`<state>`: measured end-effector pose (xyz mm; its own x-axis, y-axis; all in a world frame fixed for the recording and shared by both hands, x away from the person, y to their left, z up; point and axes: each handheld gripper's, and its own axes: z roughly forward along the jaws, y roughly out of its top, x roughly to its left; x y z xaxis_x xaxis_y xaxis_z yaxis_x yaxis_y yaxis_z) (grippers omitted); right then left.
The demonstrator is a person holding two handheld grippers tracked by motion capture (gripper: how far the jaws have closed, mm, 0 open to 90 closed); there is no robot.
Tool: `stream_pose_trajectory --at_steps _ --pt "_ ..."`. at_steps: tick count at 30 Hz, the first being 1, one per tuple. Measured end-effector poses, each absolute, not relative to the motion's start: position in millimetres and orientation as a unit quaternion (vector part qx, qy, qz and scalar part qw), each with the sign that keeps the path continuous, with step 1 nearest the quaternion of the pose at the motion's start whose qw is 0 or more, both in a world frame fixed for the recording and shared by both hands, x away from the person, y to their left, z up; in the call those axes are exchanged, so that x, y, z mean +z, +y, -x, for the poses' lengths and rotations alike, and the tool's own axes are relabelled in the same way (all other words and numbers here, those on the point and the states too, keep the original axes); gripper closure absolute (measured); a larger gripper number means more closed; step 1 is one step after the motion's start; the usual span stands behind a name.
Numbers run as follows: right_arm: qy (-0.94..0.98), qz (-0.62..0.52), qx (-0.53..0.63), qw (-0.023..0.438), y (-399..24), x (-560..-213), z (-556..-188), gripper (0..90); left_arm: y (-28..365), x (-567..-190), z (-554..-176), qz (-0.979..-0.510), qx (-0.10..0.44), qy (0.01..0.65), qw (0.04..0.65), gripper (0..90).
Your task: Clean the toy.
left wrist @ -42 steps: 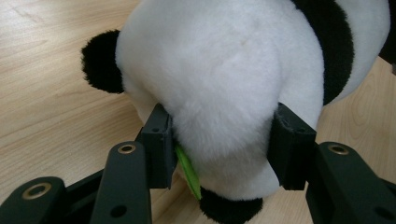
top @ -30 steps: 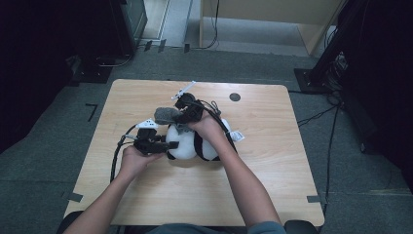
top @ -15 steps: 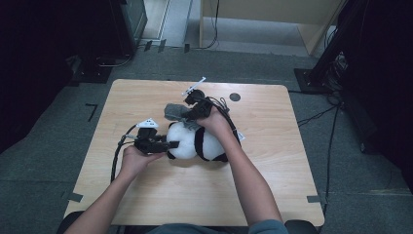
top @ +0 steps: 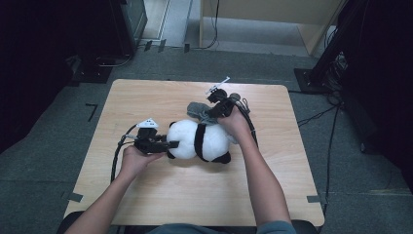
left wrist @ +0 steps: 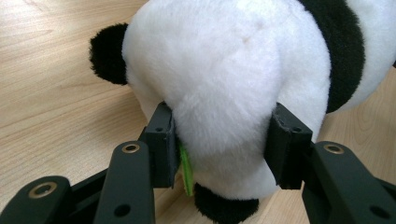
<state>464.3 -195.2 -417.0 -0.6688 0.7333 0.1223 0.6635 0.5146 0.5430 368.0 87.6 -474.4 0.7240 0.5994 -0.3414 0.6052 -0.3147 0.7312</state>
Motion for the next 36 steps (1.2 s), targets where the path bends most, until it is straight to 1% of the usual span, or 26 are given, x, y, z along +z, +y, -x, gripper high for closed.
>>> stream_pose_trajectory --at_steps 10,12,17,27,31,36 --pt "0.839 -0.453 0.297 0.057 -237 -434 -463 75.4 88 -474 -368 -0.809 -0.002 0.373 0.454 52.5" --pt "0.836 -0.455 0.301 0.065 -243 -438 -461 75.5 88 -474 -368 -0.809 -0.002 0.373 0.454 52.6" --pt "0.833 -0.474 0.278 0.066 -258 -447 -458 75.8 89 -474 -369 -0.809 -0.002 0.373 0.454 53.0" --pt "0.829 -0.494 0.249 0.083 -284 -462 -451 75.9 89 -475 -369 -0.809 -0.004 0.373 0.454 53.7" --pt "0.822 -0.505 0.244 0.100 -294 -458 -447 76.2 90 -475 -369 -0.808 -0.008 0.374 0.455 53.7" --pt "0.815 -0.496 0.276 0.113 -294 -434 -442 76.4 89 -474 -368 -0.808 -0.007 0.373 0.455 53.8"
